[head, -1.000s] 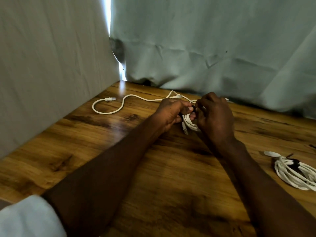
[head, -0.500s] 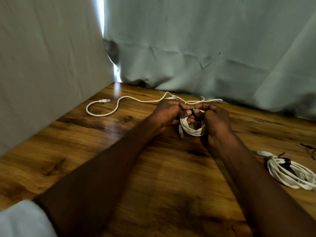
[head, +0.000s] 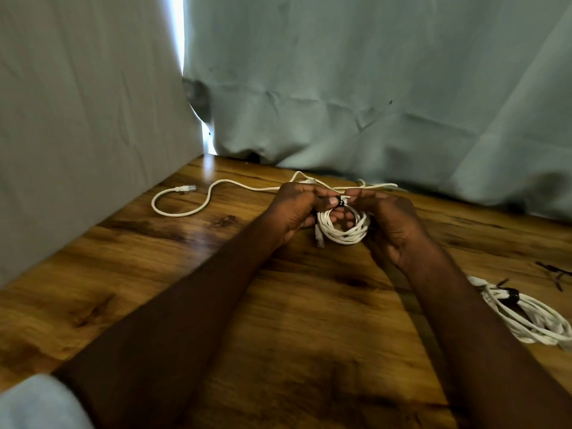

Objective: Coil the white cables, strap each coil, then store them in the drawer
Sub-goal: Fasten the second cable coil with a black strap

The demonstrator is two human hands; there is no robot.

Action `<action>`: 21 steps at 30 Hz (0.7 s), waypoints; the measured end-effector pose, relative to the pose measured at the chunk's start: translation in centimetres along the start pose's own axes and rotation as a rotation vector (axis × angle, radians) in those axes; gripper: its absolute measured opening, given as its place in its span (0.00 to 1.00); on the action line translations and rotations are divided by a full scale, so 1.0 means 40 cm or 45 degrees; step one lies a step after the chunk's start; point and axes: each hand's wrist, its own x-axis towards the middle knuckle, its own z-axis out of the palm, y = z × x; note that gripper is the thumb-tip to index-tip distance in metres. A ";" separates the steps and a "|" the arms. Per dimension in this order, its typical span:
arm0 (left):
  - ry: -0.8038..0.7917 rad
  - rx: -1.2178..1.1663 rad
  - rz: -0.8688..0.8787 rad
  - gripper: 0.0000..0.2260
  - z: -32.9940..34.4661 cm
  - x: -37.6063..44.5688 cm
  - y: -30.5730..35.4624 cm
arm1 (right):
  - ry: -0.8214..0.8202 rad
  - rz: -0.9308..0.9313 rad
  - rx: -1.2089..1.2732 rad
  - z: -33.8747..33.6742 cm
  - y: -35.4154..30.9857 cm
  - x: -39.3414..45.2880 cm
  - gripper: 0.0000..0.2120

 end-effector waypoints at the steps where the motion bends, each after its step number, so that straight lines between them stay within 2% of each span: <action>1: 0.001 0.001 -0.001 0.11 -0.002 -0.001 0.000 | 0.008 -0.029 -0.042 0.002 0.001 -0.001 0.11; 4: 0.008 0.004 0.003 0.10 -0.002 0.000 -0.001 | 0.029 -0.121 -0.153 0.010 0.011 -0.001 0.07; 9: 0.004 0.005 0.008 0.07 -0.001 0.006 -0.004 | 0.022 -0.263 -0.237 0.017 0.031 0.004 0.08; 21: 0.010 -0.018 0.011 0.07 0.003 -0.005 -0.002 | -0.008 -0.260 -0.212 0.017 0.037 0.015 0.05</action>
